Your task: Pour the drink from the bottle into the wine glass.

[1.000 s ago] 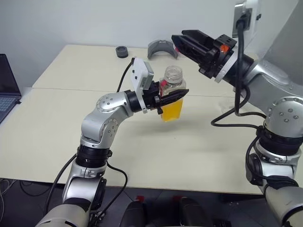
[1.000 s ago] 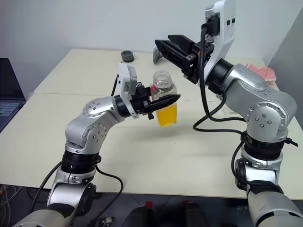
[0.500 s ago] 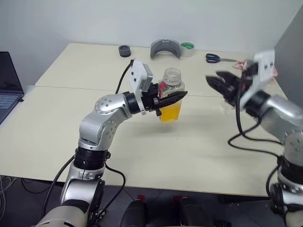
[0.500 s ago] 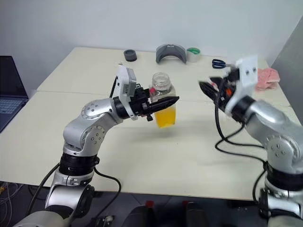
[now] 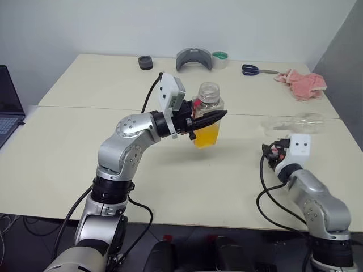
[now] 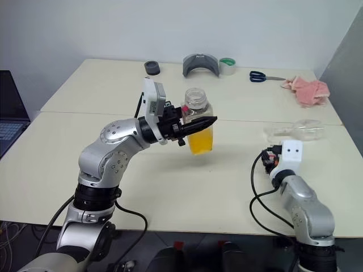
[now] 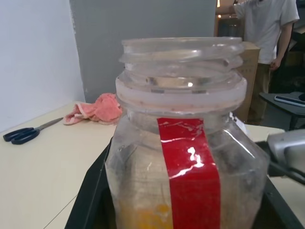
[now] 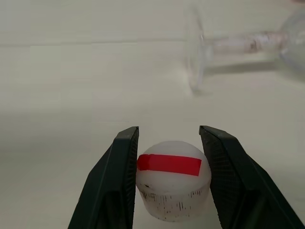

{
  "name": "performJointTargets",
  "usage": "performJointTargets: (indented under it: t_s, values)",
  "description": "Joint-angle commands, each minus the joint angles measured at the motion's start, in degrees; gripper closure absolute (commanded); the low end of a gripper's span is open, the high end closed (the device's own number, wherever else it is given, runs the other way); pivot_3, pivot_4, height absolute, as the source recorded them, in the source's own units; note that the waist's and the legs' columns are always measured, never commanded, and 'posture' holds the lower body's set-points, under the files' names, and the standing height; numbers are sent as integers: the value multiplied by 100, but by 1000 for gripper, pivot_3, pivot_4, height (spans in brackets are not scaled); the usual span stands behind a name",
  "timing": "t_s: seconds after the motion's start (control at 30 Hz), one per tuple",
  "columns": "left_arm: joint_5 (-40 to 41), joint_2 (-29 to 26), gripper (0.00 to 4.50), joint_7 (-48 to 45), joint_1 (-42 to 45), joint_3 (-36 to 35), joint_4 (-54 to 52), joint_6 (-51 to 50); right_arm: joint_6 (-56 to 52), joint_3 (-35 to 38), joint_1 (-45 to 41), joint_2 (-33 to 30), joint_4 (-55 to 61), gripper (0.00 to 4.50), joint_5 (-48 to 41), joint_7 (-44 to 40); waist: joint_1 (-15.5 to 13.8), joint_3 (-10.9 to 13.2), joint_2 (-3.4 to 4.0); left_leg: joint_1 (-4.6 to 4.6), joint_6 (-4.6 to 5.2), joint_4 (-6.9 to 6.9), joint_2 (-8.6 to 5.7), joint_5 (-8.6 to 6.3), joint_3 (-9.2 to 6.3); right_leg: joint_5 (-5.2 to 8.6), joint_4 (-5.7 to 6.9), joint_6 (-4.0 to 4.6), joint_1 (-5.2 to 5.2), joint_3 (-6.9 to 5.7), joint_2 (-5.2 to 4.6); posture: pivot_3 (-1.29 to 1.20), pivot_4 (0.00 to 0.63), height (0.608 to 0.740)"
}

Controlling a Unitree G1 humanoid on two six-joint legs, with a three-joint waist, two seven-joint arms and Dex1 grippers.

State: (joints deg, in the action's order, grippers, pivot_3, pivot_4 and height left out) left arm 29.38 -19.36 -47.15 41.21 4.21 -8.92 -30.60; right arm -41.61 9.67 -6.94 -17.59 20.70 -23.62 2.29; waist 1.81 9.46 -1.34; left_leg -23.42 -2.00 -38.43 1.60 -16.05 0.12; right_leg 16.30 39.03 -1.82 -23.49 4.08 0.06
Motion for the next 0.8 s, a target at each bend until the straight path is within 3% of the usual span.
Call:
performJointTargets:
  t_s: [0.03,0.17,0.27,0.37,0.57,0.8]
  values:
    - [97,18,2603,-42,156,-94,-187,135,212,155,8,21,173,1472,122,-52,1,0,0,0,0,-1,-1,0,1,0,0,0,0,1,-1,0,150,740]
    - [89,23,2603,-28,143,-97,-199,147,191,205,-3,-62,236,41,199,-157,2,0,0,0,1,-4,0,0,-2,0,0,0,1,-1,0,0,150,740]
    - [80,28,2603,-5,106,-95,-227,156,220,140,-82,-339,395,41,370,-367,1,0,1,0,1,-4,-1,0,-2,0,1,0,1,-1,0,0,150,740]
    - [83,12,2603,17,43,-98,-283,148,351,-122,-301,-1004,675,41,477,-1057,5,2,3,-1,1,-11,-4,-1,0,0,1,0,2,0,-1,0,150,740]
    - [-269,-4,2603,450,224,-304,242,372,318,-150,-1214,-2056,909,41,-426,-3023,6,2,3,0,3,-28,-4,-2,-11,0,1,0,11,-7,25,0,150,740]
    - [-1005,-11,2603,1308,395,-567,1304,1076,-71,-257,-2330,-2353,771,41,-1433,-4176,1,3,2,1,5,-35,-1,-3,-21,-2,0,1,20,-13,26,0,150,740]
